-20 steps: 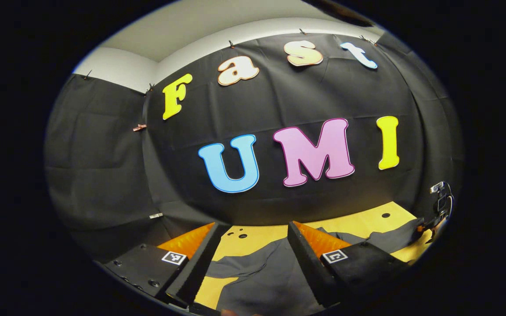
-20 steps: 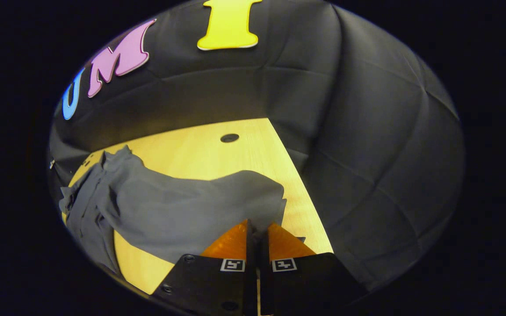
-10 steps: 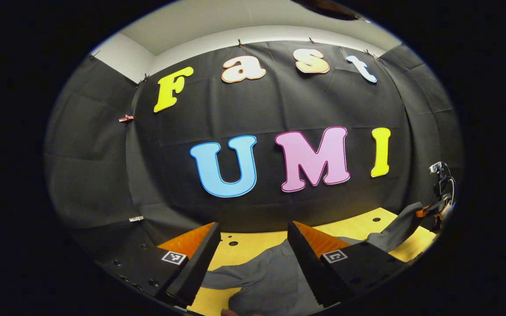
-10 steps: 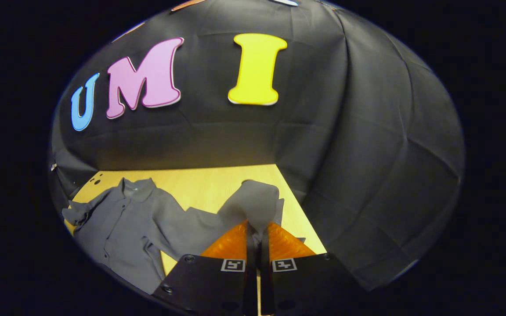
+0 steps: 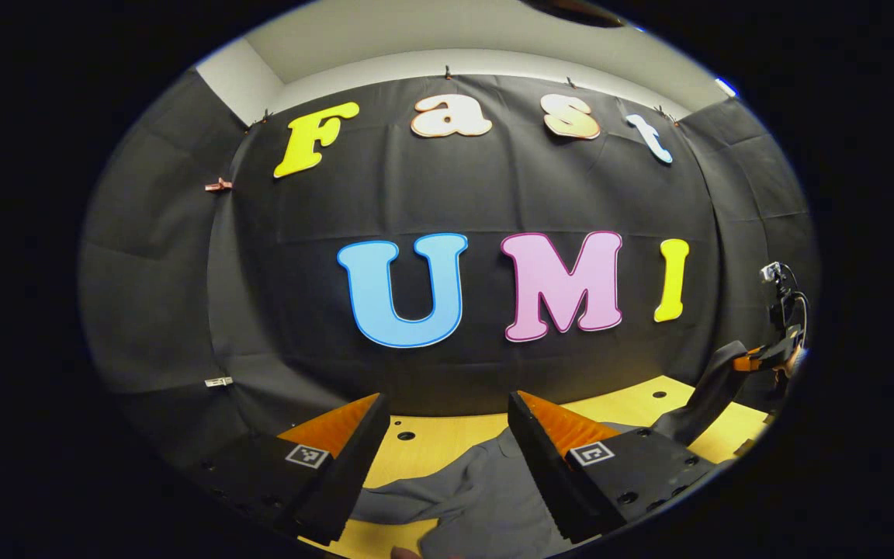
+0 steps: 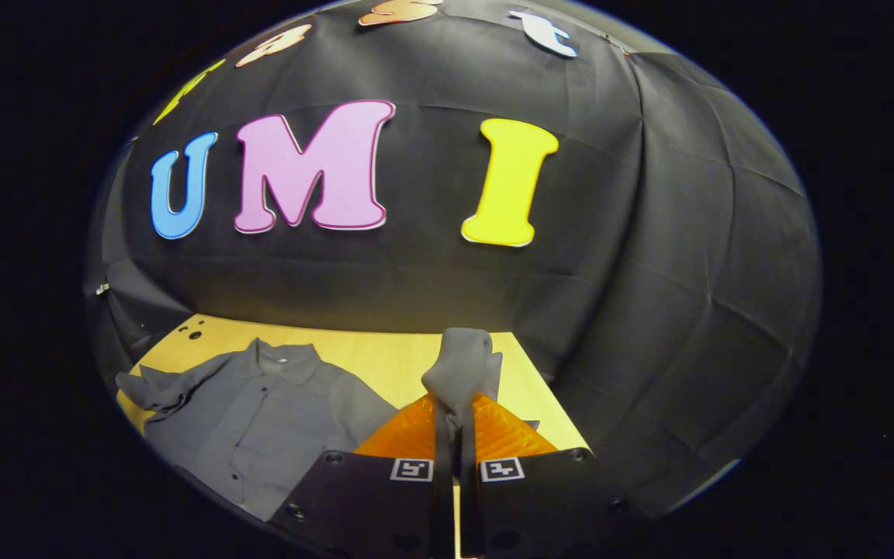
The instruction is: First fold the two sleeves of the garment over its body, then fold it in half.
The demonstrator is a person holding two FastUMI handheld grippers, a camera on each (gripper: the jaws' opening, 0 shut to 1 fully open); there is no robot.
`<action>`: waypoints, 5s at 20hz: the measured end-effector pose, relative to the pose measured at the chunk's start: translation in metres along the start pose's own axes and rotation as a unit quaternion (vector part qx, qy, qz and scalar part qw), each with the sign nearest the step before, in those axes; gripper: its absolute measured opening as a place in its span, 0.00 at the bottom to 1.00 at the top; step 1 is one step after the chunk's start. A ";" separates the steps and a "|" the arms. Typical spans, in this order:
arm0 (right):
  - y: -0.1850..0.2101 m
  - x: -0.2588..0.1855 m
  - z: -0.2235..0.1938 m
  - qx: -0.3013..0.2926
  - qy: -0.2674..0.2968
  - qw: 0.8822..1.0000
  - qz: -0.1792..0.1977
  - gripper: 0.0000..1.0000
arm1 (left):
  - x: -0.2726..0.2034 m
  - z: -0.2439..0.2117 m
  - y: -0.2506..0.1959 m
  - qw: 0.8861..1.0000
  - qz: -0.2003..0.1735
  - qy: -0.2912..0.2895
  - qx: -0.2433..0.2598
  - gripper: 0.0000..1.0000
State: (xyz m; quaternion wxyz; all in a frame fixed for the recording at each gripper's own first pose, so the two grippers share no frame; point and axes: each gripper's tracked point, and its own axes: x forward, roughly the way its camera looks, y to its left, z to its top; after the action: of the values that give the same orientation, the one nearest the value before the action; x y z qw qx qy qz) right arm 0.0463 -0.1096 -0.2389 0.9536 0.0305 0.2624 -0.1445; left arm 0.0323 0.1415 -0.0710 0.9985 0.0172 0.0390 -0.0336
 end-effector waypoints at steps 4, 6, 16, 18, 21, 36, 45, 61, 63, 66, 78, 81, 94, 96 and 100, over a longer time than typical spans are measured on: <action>0.052 -0.005 0.017 -0.001 -0.014 1.000 0.013 0.07 | 0.008 -0.014 0.031 1.000 0.003 0.006 -0.009 0.97; 0.084 -0.005 0.024 0.003 -0.019 0.999 0.028 0.07 | 0.011 -0.022 0.045 1.000 0.002 0.010 -0.007 0.96; 0.252 -0.003 0.036 -0.011 -0.019 0.991 0.130 0.07 | 0.031 -0.073 0.110 1.000 -0.005 0.024 -0.006 0.96; 0.282 -0.003 0.025 -0.017 -0.010 0.989 0.149 0.08 | 0.034 -0.082 0.124 1.000 0.000 0.030 -0.006 0.96; 0.328 -0.003 0.005 -0.025 0.004 0.984 0.179 0.07 | 0.035 -0.097 0.145 0.999 0.011 0.040 -0.002 0.96; 0.463 0.028 -0.148 -0.058 0.157 0.961 0.222 0.11 | 0.034 -0.162 0.198 0.996 0.039 0.076 -0.011 0.97; 0.512 -0.008 -0.176 -0.031 0.200 0.934 0.295 0.35 | 0.040 -0.211 0.220 0.991 0.071 0.106 -0.026 0.96; 0.443 -0.056 -0.141 0.007 0.168 0.943 0.286 0.89 | 0.077 -0.338 0.252 0.968 0.111 0.221 -0.049 0.99; 0.419 -0.056 -0.138 0.001 0.163 0.951 0.264 0.89 | 0.080 -0.356 0.256 0.963 0.114 0.241 -0.040 0.97; 0.391 -0.058 -0.131 0.002 0.153 0.959 0.238 0.89 | 0.079 -0.384 0.260 0.954 0.110 0.276 -0.032 0.97; 0.344 -0.068 -0.132 0.017 0.156 0.966 0.206 0.96 | 0.086 -0.431 0.233 0.938 0.061 0.339 -0.051 0.64; 0.329 -0.068 -0.121 0.019 0.142 0.969 0.201 0.96 | 0.090 -0.427 0.236 0.930 0.073 0.354 -0.069 0.17; 0.219 -0.053 -0.115 0.051 0.128 0.976 0.167 0.96 | 0.079 -0.246 0.199 0.961 0.114 0.225 -0.110 0.13; 0.201 -0.049 -0.117 0.056 0.129 0.977 0.160 0.96 | 0.076 -0.217 0.181 0.965 0.107 0.208 -0.121 0.13; 0.168 -0.046 -0.121 0.072 0.132 0.978 0.145 0.96 | 0.076 -0.181 0.139 0.969 0.088 0.189 -0.132 0.10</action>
State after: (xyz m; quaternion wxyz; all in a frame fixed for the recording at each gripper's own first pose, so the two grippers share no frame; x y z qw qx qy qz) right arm -0.0021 0.0791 -0.3227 0.9167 0.1555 0.3676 -0.0183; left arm 0.1033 0.2816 -0.2532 0.9655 -0.1053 0.2295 0.0632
